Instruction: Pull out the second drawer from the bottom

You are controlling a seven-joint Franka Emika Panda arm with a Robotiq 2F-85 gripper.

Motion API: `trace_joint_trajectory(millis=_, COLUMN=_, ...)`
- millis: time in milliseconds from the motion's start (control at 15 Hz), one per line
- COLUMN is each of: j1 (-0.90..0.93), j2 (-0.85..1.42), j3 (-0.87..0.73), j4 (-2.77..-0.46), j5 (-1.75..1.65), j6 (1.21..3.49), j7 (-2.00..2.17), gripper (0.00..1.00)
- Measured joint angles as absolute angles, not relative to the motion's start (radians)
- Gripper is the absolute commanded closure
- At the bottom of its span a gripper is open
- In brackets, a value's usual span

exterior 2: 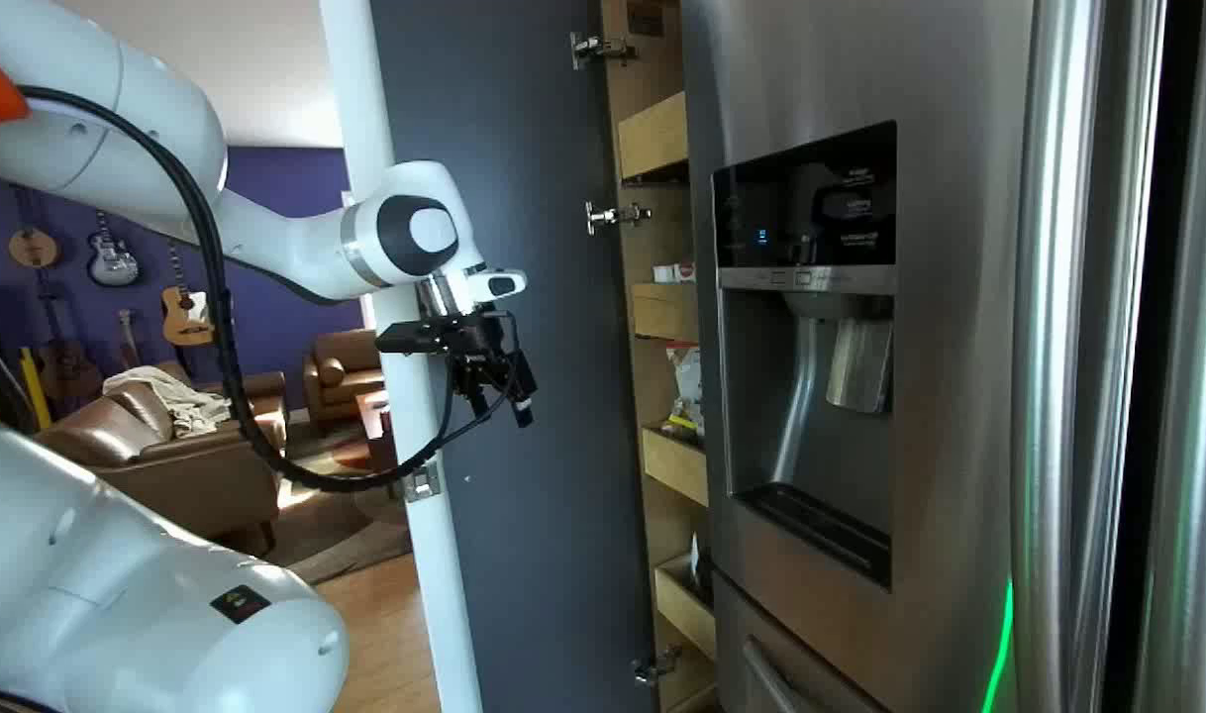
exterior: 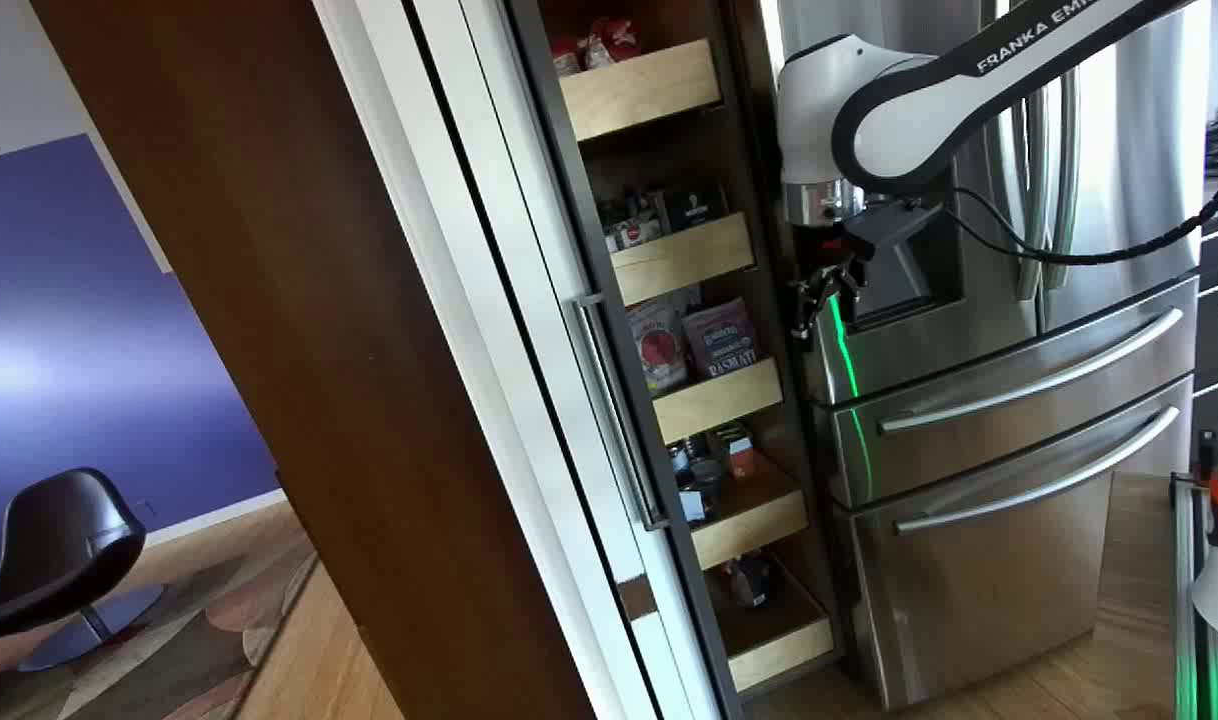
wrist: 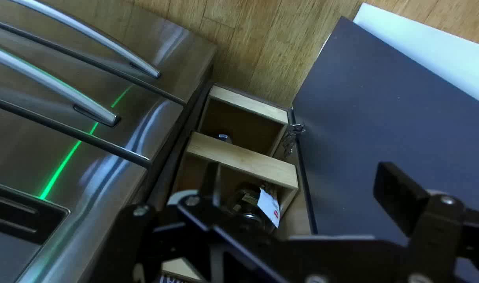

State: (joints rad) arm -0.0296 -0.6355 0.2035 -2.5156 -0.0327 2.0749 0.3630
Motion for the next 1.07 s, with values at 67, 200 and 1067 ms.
trace_joint_trajectory(millis=67, j1=-0.03, j2=-0.635, j3=0.203, j4=-2.516, j5=-0.033, j6=2.075, j7=0.363, gripper=0.0)
trace_joint_trajectory(millis=200, j1=-0.03, j2=-0.634, j3=0.203, j4=-2.516, j5=-0.033, j6=2.075, j7=0.363, gripper=0.0)
trace_joint_trajectory(millis=1067, j1=-0.032, j2=-0.41, j3=0.175, j4=-2.455, j5=-0.117, j6=2.093, j7=0.214, gripper=0.0)
